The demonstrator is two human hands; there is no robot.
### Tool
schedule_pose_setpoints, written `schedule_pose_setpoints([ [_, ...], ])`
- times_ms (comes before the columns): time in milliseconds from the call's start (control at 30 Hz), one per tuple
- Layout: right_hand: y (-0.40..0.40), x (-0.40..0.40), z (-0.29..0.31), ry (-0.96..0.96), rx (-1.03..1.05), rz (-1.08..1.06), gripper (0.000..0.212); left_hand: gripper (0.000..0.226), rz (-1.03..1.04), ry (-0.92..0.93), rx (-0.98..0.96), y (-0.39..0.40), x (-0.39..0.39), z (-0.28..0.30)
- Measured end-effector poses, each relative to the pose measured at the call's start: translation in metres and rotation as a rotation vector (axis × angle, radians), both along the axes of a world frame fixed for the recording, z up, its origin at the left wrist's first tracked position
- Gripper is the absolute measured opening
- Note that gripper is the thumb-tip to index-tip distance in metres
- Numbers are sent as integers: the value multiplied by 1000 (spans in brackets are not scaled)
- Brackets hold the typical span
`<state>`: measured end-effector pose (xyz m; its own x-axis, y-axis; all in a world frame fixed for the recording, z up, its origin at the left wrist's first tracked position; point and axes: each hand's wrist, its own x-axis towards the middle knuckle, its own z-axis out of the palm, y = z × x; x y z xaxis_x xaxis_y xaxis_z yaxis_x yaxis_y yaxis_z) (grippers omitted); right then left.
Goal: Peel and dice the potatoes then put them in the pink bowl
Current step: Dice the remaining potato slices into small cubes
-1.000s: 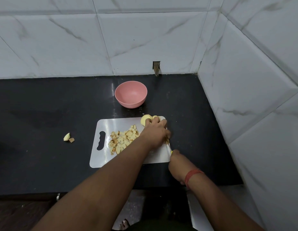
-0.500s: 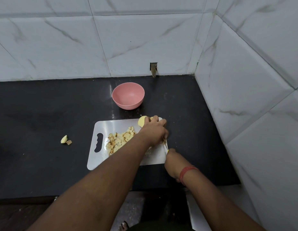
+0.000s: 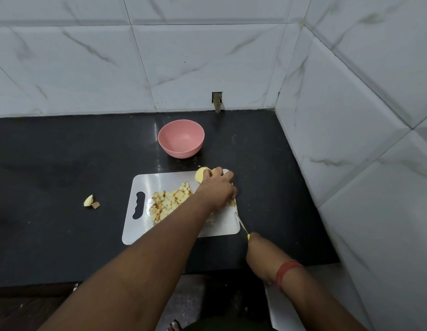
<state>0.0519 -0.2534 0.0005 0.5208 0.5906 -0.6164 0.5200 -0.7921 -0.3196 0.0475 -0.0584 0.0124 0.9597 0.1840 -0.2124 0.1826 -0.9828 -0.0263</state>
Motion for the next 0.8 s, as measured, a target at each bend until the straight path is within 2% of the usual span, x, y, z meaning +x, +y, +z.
schedule_pose_setpoints([
  [67, -1, 4, 2, -56, 49, -56, 20, 30, 25, -23, 16, 0, -4, -5],
  [167, 2, 8, 7, -148, 136, -164, 10, 31, 98, -54, 11, -1, -12, -13],
  [433, 13, 1, 3, -116, 119, -198, 9, 23, 122, -218, 19, -10, -30, -30],
  [600, 13, 1, 8, -72, 121, -202, 6, 31, 28, -265, 77, -19, -45, -41],
  [800, 15, 3, 6, -35, 101, -217, 7, 23, -53, -351, 146, -25, -51, -49],
])
